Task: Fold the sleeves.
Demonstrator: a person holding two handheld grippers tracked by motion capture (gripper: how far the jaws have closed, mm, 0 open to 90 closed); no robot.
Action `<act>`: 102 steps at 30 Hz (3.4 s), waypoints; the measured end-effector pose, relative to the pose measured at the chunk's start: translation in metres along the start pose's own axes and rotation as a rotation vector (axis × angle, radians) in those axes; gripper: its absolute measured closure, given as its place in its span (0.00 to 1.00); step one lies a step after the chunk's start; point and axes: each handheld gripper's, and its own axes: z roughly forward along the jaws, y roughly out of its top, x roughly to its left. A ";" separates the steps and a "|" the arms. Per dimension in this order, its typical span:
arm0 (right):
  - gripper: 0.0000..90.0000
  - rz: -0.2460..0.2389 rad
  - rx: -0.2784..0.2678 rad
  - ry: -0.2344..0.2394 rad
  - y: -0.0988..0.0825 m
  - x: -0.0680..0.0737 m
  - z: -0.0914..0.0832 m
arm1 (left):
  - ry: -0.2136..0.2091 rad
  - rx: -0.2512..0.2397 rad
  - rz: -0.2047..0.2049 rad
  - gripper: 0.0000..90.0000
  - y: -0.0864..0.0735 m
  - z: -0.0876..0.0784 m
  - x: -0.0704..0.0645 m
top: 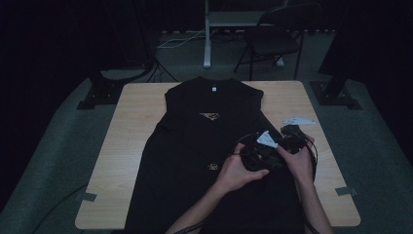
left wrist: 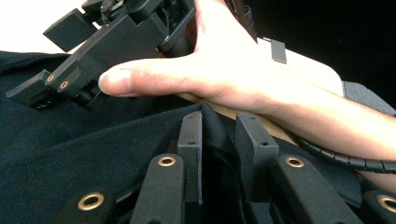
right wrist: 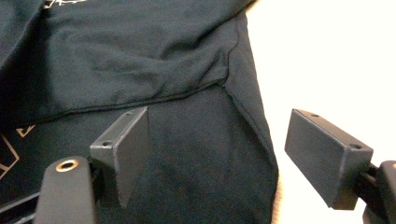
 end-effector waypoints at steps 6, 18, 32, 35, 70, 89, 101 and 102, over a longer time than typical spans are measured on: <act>0.24 0.007 -0.010 -0.001 0.000 -0.002 -0.002 | -0.016 -0.009 0.004 0.79 0.000 -0.001 -0.001; 0.24 -0.011 -0.003 0.005 0.000 0.001 -0.001 | 0.020 -0.001 0.002 0.75 -0.002 -0.002 0.005; 0.24 -0.032 0.019 0.017 0.000 0.004 0.002 | 0.178 -0.004 -0.050 0.63 -0.014 -0.039 0.044; 0.24 -0.035 0.021 0.017 0.000 0.004 0.003 | 0.214 0.003 -0.077 0.60 -0.020 -0.049 0.057; 0.24 -0.058 0.047 0.027 -0.001 0.007 0.006 | 0.613 -0.077 -0.438 0.51 -0.123 -0.186 0.195; 0.24 -0.058 0.053 0.025 -0.001 0.007 0.007 | 0.648 -0.091 -0.561 0.48 -0.149 -0.199 0.243; 0.24 -0.054 0.058 0.026 -0.001 0.008 0.008 | 0.636 -0.067 -0.588 0.46 -0.147 -0.191 0.253; 0.24 -0.053 0.059 0.026 -0.001 0.008 0.008 | 0.633 -0.064 -0.587 0.46 -0.147 -0.191 0.254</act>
